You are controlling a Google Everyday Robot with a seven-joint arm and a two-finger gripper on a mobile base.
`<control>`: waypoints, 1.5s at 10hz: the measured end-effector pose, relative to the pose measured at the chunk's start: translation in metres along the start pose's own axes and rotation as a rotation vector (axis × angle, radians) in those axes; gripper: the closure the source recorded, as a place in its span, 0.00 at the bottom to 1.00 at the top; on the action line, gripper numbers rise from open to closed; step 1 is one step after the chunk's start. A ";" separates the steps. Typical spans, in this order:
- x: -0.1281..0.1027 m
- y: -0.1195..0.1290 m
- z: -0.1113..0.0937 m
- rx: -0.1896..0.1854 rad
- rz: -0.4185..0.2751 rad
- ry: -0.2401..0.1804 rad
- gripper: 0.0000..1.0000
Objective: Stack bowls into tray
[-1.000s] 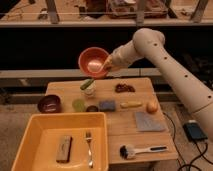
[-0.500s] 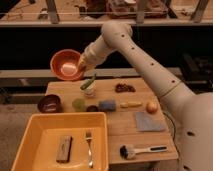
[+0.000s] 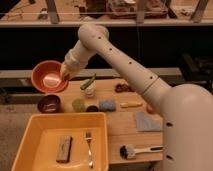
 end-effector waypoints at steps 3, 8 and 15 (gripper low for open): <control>0.004 0.006 0.029 -0.041 0.060 -0.016 0.94; 0.021 -0.010 0.079 -0.089 0.117 -0.067 0.94; 0.030 0.021 0.128 -0.109 0.267 -0.086 0.94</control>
